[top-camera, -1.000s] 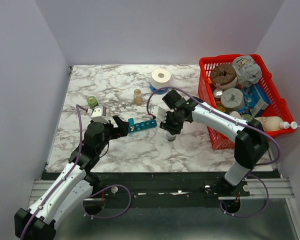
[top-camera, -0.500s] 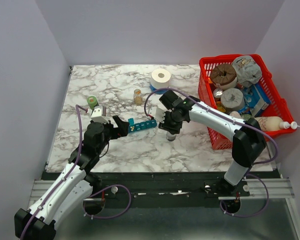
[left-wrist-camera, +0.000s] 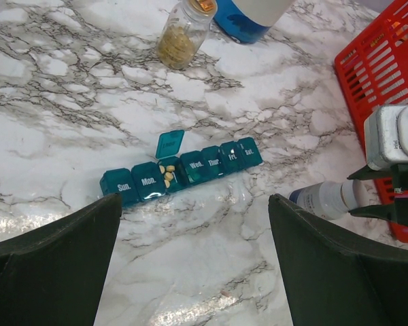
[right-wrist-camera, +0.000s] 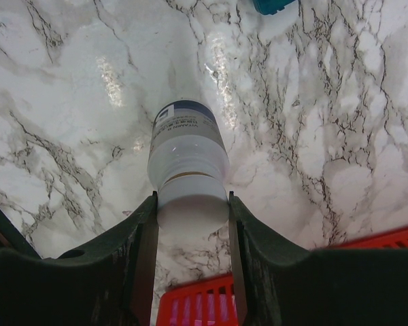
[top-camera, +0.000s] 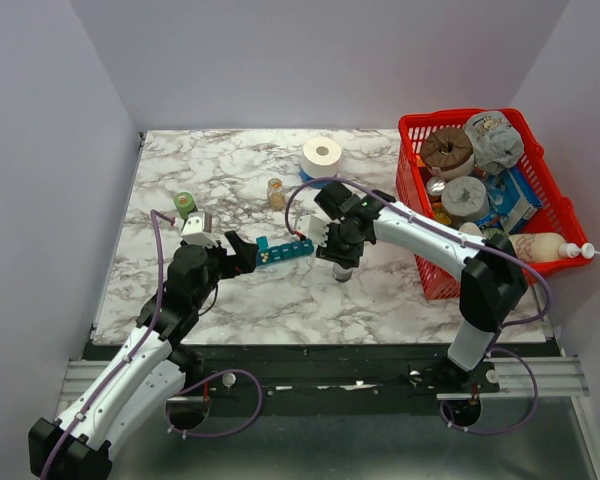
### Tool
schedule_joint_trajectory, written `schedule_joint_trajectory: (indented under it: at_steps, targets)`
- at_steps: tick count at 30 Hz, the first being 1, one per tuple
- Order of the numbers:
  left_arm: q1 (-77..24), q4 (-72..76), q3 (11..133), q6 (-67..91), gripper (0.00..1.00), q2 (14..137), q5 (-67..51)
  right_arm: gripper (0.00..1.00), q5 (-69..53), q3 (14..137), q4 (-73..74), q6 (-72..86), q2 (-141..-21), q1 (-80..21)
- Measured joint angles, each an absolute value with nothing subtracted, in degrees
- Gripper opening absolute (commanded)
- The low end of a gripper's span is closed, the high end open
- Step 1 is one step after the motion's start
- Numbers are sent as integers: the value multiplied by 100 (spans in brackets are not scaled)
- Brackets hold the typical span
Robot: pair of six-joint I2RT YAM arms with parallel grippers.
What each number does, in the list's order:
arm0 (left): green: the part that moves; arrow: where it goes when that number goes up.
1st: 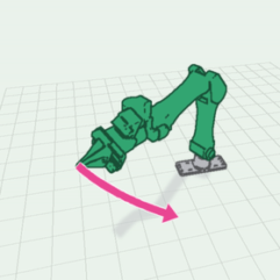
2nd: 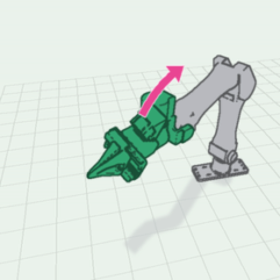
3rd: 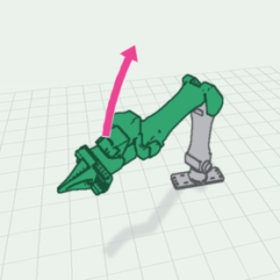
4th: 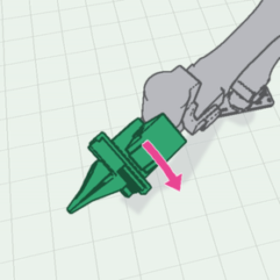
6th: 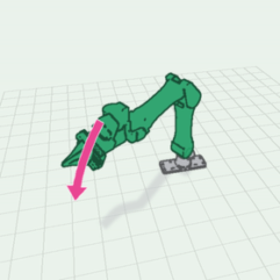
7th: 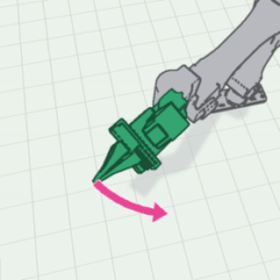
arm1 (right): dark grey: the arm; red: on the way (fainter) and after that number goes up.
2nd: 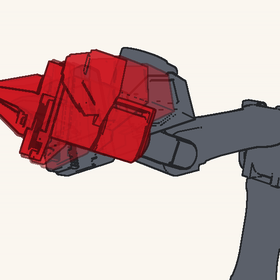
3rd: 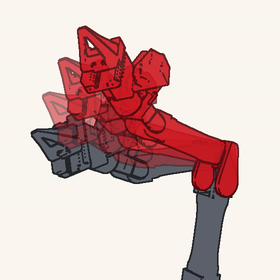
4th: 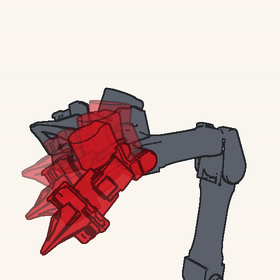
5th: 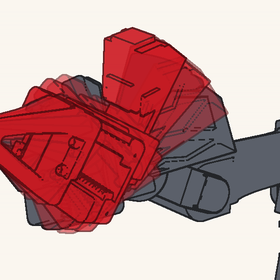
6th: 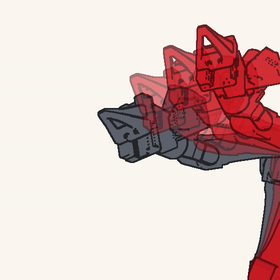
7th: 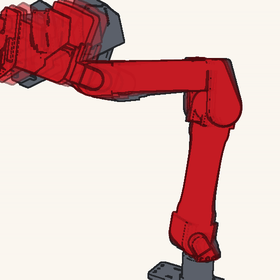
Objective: Sort the pills into containers
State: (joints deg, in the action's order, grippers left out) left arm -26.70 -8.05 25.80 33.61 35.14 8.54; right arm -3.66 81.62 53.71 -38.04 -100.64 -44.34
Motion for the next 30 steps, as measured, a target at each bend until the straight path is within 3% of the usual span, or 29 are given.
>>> schedule_joint_trajectory:
  at_steps: [20,30]
  targets:
    - [-2670,-805,2578,3361,96,3492,854,46,-340,8333,5489,-3806,-10228,-4493]
    - [-2670,-805,2578,3361,96,3492,854,62,-368,8335,5502,-3815,-10298,-4495]
